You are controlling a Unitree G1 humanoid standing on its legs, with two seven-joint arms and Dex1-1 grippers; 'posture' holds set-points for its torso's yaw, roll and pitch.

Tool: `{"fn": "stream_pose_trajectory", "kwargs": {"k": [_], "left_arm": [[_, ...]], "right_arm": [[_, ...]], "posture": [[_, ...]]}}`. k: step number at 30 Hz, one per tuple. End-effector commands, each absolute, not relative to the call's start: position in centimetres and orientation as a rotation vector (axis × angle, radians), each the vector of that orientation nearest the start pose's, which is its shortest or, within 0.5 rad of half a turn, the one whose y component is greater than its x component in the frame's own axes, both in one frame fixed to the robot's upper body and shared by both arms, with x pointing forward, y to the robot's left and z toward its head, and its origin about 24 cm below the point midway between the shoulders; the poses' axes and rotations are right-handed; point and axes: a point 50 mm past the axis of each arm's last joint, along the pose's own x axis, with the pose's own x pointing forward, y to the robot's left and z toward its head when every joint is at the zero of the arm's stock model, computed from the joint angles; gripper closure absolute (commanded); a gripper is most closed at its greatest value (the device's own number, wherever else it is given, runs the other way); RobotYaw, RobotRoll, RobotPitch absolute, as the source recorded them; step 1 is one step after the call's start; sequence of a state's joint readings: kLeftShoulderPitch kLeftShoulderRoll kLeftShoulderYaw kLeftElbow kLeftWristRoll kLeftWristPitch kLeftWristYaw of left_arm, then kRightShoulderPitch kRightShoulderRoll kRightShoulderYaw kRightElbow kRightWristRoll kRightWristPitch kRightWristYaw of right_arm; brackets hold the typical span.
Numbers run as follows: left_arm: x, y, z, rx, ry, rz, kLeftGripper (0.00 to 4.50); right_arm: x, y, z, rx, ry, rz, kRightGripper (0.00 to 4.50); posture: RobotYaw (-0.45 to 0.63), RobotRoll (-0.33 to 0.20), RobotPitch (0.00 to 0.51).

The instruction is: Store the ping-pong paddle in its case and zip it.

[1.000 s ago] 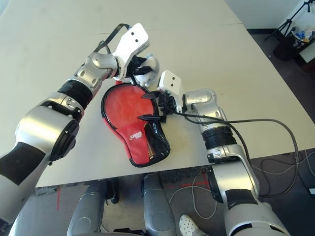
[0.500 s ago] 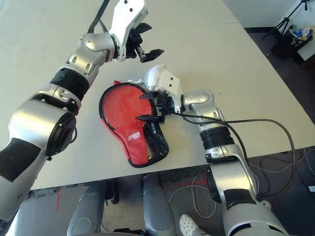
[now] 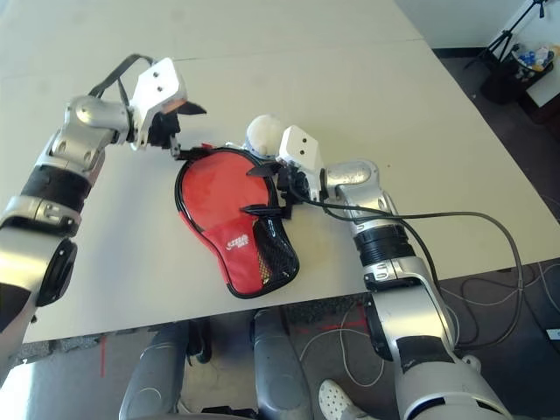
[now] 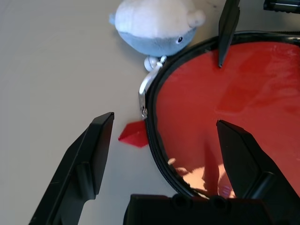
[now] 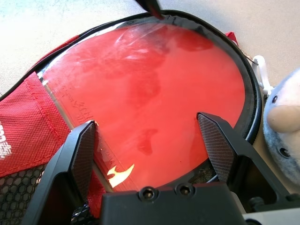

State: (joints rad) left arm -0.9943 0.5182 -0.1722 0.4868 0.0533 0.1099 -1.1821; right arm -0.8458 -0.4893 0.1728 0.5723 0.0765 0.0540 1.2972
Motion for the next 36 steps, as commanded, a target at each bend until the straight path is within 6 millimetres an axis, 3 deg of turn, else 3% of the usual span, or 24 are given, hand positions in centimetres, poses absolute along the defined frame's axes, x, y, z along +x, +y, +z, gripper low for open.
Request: {"fn": "stream_pose_trajectory", "kwargs": {"k": [1, 10, 23, 29, 36], "left_arm": [[35.1, 14.9, 21.7, 0.740, 0.069, -1.170, 0.05], [33.2, 15.0, 20.2, 0.686, 0.195, -1.216, 0.05], [34.3, 14.2, 16.7, 0.627, 0.318, -1.166, 0.05], [34.5, 14.0, 15.8, 0.620, 0.362, -1.179, 0.05], [34.4, 14.0, 15.4, 0.621, 0.373, -1.183, 0.05]], "right_arm": [[34.9, -15.8, 12.5, -0.541, 0.310, 1.314, 0.00], [35.0, -15.5, 12.5, -0.543, 0.309, 1.315, 0.00], [35.1, -15.9, 13.1, -0.543, 0.306, 1.306, 0.00], [35.1, -16.6, 14.2, -0.535, 0.291, 1.292, 0.00], [35.1, -17.5, 18.6, -0.470, 0.187, 1.314, 0.00]], "posture": [[-0.02, 0.000, 0.305], [-0.02, 0.000, 0.299], [-0.03, 0.000, 0.299], [-0.05, 0.000, 0.297], [-0.05, 0.000, 0.300]]}}
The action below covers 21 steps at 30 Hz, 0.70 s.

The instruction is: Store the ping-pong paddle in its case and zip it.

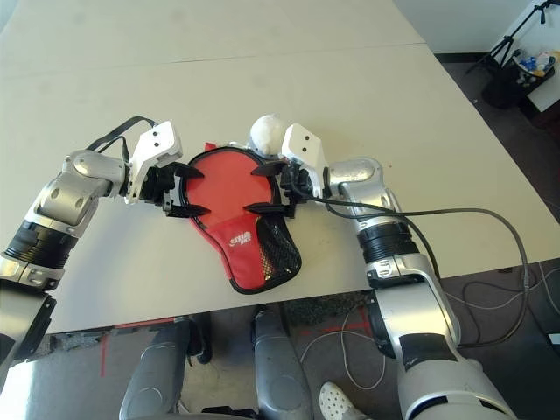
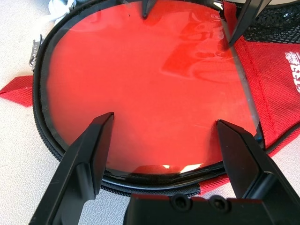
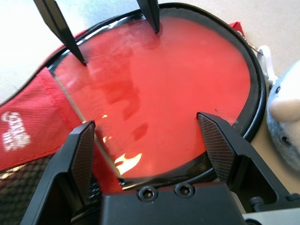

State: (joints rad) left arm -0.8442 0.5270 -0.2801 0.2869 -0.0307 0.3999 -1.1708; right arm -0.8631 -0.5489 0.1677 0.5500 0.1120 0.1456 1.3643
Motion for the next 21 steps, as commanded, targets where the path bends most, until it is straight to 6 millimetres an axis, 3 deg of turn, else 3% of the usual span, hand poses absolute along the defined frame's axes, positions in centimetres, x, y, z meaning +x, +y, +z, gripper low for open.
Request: {"fn": "stream_pose_trajectory", "kwargs": {"k": [1, 6, 11, 21], "left_arm": [[34.3, 14.0, 15.4, 0.620, 0.375, -1.184, 0.05], [34.1, 13.9, 15.1, 0.614, 0.380, -1.188, 0.05], [33.9, 13.7, 15.0, 0.608, 0.381, -1.191, 0.05], [33.4, 13.7, 14.9, 0.602, 0.384, -1.195, 0.05]], "right_arm": [[35.3, -17.6, 19.4, -0.461, 0.169, 1.308, 0.00], [36.4, -18.2, 23.5, -0.381, 0.067, 1.222, 0.00], [38.4, -18.3, 25.3, -0.258, 0.009, 1.031, 0.00], [40.6, -18.2, 22.3, -0.193, 0.170, 0.803, 0.00]], "posture": [[-0.05, 0.000, 0.300], [-0.05, 0.000, 0.302], [-0.05, 0.000, 0.303], [-0.03, 0.000, 0.307]]}}
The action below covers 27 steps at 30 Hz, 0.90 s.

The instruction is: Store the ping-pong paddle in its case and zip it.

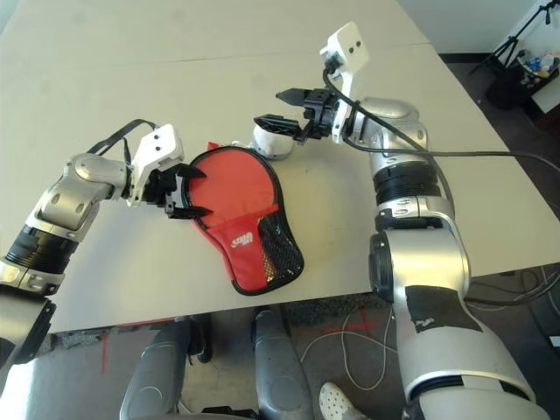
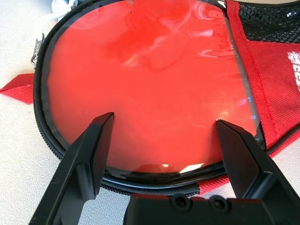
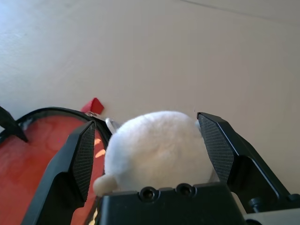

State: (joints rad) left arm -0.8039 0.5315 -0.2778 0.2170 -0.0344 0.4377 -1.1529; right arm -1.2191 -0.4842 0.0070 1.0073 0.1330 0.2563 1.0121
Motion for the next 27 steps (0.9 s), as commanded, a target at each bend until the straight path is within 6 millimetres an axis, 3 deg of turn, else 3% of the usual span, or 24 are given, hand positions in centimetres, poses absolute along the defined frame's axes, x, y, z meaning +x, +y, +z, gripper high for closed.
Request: {"fn": "stream_pose_trajectory", "kwargs": {"k": [1, 13, 16, 27], "left_arm": [[33.3, 13.6, 14.8, 0.601, 0.383, -1.195, 0.05], [33.1, 13.5, 14.9, 0.596, 0.381, -1.196, 0.05], [33.1, 13.4, 14.9, 0.596, 0.382, -1.199, 0.00], [33.2, 12.9, 14.8, 0.619, 0.394, -1.214, 0.00]], "right_arm": [[40.7, -18.2, 22.0, -0.182, 0.186, 0.786, 0.00], [40.9, -19.3, 19.3, -0.103, 0.364, 0.648, 0.00], [40.7, -19.8, 19.1, -0.098, 0.392, 0.658, 0.62], [40.4, -20.9, 19.4, -0.113, 0.375, 0.672, 3.56]], "posture": [[-0.03, 0.000, 0.307], [-0.02, 0.000, 0.310], [-0.02, 0.000, 0.309], [-0.03, 0.000, 0.307]]}}
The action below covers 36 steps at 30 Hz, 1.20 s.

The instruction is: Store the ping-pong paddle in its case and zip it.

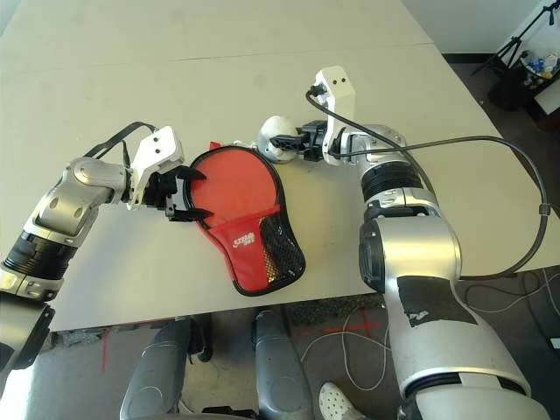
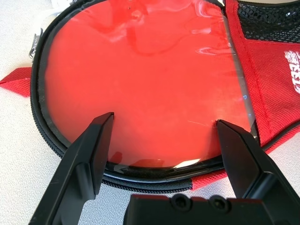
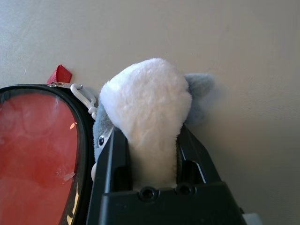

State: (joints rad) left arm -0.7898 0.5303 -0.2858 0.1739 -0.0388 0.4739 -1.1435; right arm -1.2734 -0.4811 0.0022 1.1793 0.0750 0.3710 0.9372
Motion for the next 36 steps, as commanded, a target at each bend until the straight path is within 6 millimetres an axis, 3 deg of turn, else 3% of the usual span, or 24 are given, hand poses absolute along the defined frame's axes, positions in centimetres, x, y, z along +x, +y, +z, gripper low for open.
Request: {"fn": "stream_pose_trajectory", "kwargs": {"k": [1, 5, 24, 36], "left_arm": [[33.2, 12.9, 14.7, 0.625, 0.396, -1.212, 0.00], [33.3, 12.6, 14.5, 0.643, 0.414, -1.217, 0.00], [33.4, 10.8, 13.3, 0.651, 0.477, -1.270, 0.00], [33.3, 10.5, 12.7, 0.654, 0.501, -1.294, 0.00]], "right_arm": [[40.3, -21.1, 19.5, -0.114, 0.371, 0.673, 3.81], [40.0, -21.9, 19.9, -0.128, 0.355, 0.692, 4.25], [38.0, -23.9, 22.4, -0.226, 0.331, 0.817, 4.26], [38.1, -25.0, 22.2, -0.292, 0.341, 0.737, 4.26]], "posture": [[-0.03, 0.000, 0.309], [-0.03, 0.000, 0.311], [-0.05, 0.000, 0.311], [-0.05, 0.000, 0.315]]}}
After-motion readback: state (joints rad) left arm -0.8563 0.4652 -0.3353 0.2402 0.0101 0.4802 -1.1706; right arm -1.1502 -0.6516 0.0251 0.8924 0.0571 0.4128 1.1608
